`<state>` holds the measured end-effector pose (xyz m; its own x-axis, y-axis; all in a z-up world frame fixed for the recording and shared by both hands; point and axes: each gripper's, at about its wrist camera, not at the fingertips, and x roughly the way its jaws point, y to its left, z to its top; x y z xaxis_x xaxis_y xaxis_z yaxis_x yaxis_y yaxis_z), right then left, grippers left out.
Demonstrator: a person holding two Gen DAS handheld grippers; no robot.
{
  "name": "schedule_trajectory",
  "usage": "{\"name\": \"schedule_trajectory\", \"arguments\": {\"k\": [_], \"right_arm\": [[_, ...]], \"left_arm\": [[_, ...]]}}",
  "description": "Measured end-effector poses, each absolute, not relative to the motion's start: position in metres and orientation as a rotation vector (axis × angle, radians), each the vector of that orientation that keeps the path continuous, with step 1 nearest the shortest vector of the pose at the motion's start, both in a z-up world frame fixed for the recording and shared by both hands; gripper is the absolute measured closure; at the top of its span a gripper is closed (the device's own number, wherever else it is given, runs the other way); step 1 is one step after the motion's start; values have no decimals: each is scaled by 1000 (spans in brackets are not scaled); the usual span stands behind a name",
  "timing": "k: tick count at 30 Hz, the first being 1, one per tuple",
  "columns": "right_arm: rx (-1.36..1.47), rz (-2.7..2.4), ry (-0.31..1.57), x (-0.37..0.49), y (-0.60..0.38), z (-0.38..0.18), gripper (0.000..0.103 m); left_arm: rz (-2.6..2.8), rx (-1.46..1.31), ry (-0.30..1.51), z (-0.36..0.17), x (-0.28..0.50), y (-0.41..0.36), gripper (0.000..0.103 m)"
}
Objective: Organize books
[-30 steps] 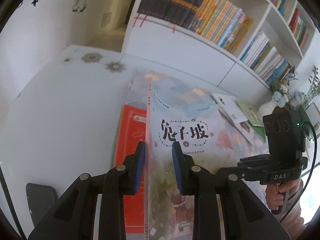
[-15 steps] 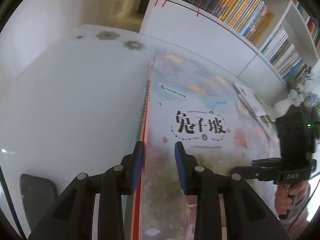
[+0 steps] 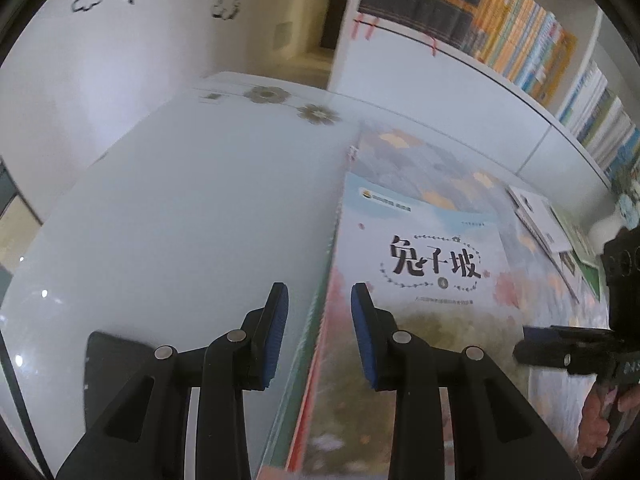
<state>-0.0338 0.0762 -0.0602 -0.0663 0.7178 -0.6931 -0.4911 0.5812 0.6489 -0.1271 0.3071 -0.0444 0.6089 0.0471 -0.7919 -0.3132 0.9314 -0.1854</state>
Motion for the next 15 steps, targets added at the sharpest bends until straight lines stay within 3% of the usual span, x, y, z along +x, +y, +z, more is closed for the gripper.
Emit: {"name": "schedule_trajectory", "arguments": {"k": [8, 15], "right_arm": [[315, 999, 1275, -22, 19, -57, 49], [290, 813, 1169, -7, -83, -56, 49]], "left_arm": [[253, -337, 825, -11, -160, 291, 72], [67, -271, 811, 4, -125, 203, 72]]}}
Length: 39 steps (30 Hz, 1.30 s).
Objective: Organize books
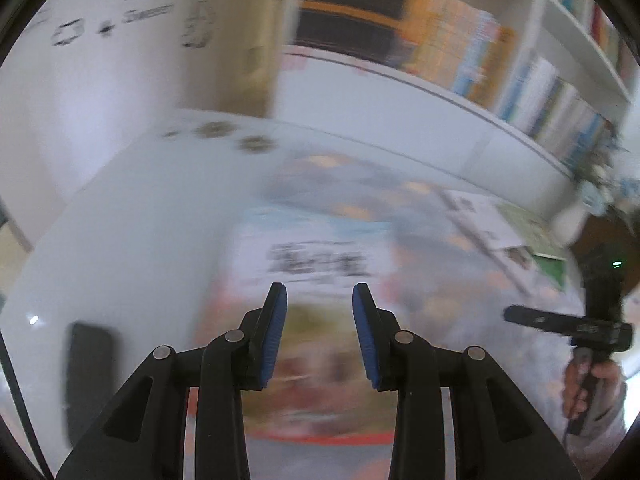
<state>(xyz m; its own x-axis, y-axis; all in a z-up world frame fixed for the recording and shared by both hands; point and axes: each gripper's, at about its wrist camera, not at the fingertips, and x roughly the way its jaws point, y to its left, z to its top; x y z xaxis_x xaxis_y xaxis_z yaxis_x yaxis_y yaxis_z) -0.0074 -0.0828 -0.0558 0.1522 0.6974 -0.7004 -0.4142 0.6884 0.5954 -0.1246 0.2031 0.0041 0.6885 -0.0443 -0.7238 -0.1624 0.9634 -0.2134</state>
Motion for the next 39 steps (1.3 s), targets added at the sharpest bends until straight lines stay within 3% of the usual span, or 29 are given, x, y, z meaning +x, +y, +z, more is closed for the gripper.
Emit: {"name": "schedule_trajectory", "arguments": {"k": [8, 13, 17, 21, 23, 28, 39], "right_arm": [[165, 430, 1062, 17, -209, -64, 48], [223, 349, 997, 39, -269, -70, 48], [165, 364, 1010, 59, -279, -82, 30], [8, 328, 948, 67, -273, -86, 25], [-45, 351, 959, 69, -261, -90, 1], [-305, 222, 916, 61, -220, -99, 0], [-53, 335, 960, 62, -246, -91, 0]], "left_arm": [[-189, -184, 857, -18, -47, 56, 71], [-186, -194, 887, -50, -12, 10, 71], [-146, -218, 915, -79, 3, 6, 71], [-110, -213, 954, -108, 12, 11, 71], [-101, -192, 921, -107, 11, 11, 71], [-115, -143, 882, -110, 2, 8, 67], [-137, -136, 880, -111, 5, 6, 58]]}}
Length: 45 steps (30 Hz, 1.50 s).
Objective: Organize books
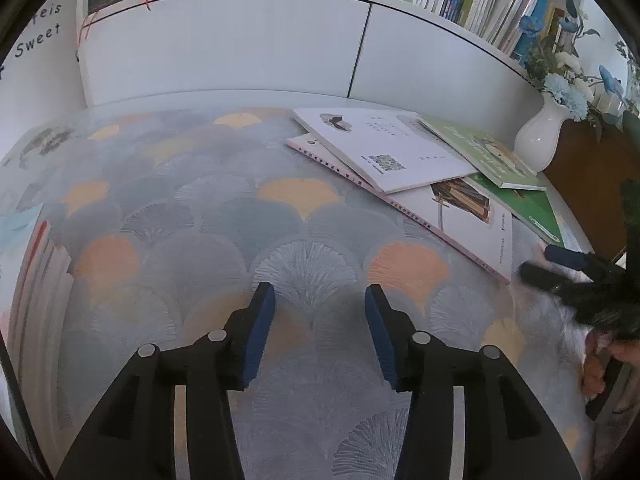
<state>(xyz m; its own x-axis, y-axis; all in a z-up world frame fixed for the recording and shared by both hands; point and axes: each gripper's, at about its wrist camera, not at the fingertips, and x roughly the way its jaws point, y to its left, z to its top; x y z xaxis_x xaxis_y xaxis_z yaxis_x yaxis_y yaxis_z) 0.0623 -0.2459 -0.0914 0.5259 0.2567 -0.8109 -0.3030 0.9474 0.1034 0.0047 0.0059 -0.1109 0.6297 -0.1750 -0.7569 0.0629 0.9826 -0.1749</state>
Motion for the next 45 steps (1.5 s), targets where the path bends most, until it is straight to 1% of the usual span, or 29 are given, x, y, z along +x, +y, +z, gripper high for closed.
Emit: {"name": "schedule_trajectory", "arguments": {"k": [1, 2, 3, 5, 7, 8, 9, 10, 11, 16, 18, 19, 20, 21, 22, 23, 25, 27, 29, 30, 31, 32, 34, 37, 40, 45], "right_arm": [[51, 398, 961, 63, -254, -86, 4], [132, 443, 970, 67, -260, -81, 14], [182, 463, 976, 71, -265, -75, 18], [269, 416, 946, 86, -280, -61, 20], [421, 402, 982, 108, -293, -65, 20], [536, 403, 1011, 121, -300, -74, 22], [606, 400, 1024, 130, -304, -80, 27], [672, 375, 1035, 139, -309, -87, 39], [709, 343, 1029, 146, -311, -91, 45], [763, 269, 965, 166, -307, -96, 46], [763, 255, 953, 173, -305, -99, 54], [773, 247, 948, 174, -306, -102, 66], [792, 238, 944, 176, -309, -107, 83], [819, 233, 939, 178, -311, -113, 90], [841, 236, 932, 180, -313, -118, 100], [846, 236, 931, 180, -315, -119, 103], [855, 238, 940, 180, -316, -120, 103], [882, 218, 963, 178, -318, -119, 100], [831, 234, 998, 177, -320, -107, 87], [763, 243, 997, 176, -322, -96, 84], [737, 223, 987, 174, -328, -89, 72], [738, 182, 970, 170, -339, -82, 46], [791, 133, 900, 163, -363, -73, 20], [684, 45, 855, 168, -391, -57, 20], [534, -2, 893, 183, -405, -58, 20], [599, -19, 920, 191, -425, -77, 21]], "left_arm": [[-136, -135, 880, -111, 5, 6, 58], [-137, -133, 880, -111, 5, 5, 58], [-137, -133, 880, -111, 5, 5, 57], [-140, -136, 879, -111, 5, 5, 57], [-142, -141, 878, -111, 4, 5, 57], [-144, -145, 878, -111, 4, 6, 57], [-146, -147, 877, -111, 4, 6, 57], [-147, -149, 877, -111, 4, 6, 56], [-149, -150, 877, -112, 4, 6, 56], [-155, -147, 878, -111, 4, 5, 54], [-155, -145, 878, -111, 4, 4, 53], [-155, -146, 878, -111, 4, 4, 53], [-156, -147, 878, -111, 4, 5, 53], [-156, -148, 878, -111, 3, 5, 53], [-156, -150, 878, -111, 4, 5, 53], [-157, -150, 878, -111, 4, 5, 53], [-157, -150, 878, -111, 4, 5, 53], [-159, -152, 878, -111, 4, 6, 52], [-164, -155, 878, -111, 4, 5, 50], [-169, -154, 878, -111, 4, 5, 48], [-173, -151, 879, -111, 4, 4, 46], [-174, -146, 879, -111, 4, 3, 46], [-171, -137, 880, -111, 5, 1, 45], [-173, -139, 880, -111, 5, 1, 45], [-169, -134, 881, -111, 5, 0, 45], [-152, -139, 894, -108, 10, -2, 46]]}}
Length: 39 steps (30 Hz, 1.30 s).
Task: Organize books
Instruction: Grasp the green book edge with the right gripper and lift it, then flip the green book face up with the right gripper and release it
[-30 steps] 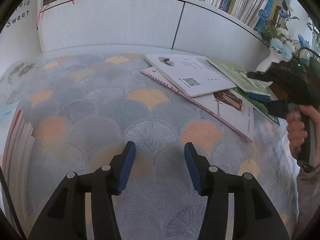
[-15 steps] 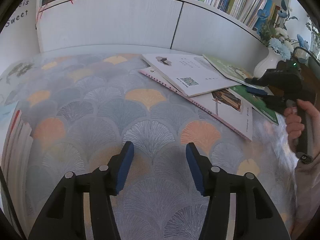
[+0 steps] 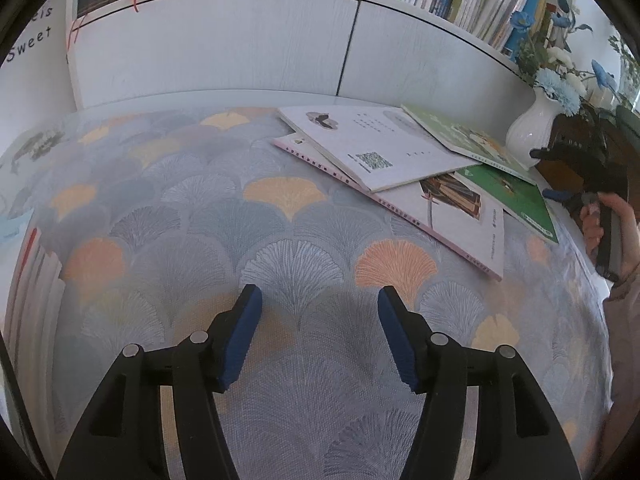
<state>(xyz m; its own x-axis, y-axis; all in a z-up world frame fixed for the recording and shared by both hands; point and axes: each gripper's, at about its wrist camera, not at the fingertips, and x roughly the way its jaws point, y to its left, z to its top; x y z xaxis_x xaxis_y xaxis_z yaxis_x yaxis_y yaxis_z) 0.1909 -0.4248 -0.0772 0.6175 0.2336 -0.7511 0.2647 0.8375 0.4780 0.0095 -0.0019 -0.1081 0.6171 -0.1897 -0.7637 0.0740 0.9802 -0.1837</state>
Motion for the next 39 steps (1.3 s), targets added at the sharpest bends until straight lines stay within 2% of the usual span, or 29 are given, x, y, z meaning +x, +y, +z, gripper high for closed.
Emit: {"name": "schedule_trajectory", "arguments": {"k": [2, 9, 16, 20, 26, 29, 39], "right_arm": [[561, -10, 913, 193, -424, -81, 21], [500, 18, 887, 200, -430, -75, 21], [506, 190, 882, 219, -438, -80, 21], [506, 257, 862, 227, -440, -88, 21], [467, 300, 885, 232, -429, -89, 21], [394, 303, 900, 231, -411, -88, 20], [243, 350, 976, 200, -363, -82, 20]], "left_arm": [[-162, -185, 917, -103, 17, -5, 51], [-172, -200, 803, -59, 85, -68, 50], [-256, -360, 936, -96, 184, -118, 50], [-269, -372, 922, -104, 208, -132, 48], [-356, -230, 944, -105, 214, -166, 44], [-355, -198, 956, -104, 212, -170, 46], [-392, -123, 1015, -95, 181, -139, 46]]}}
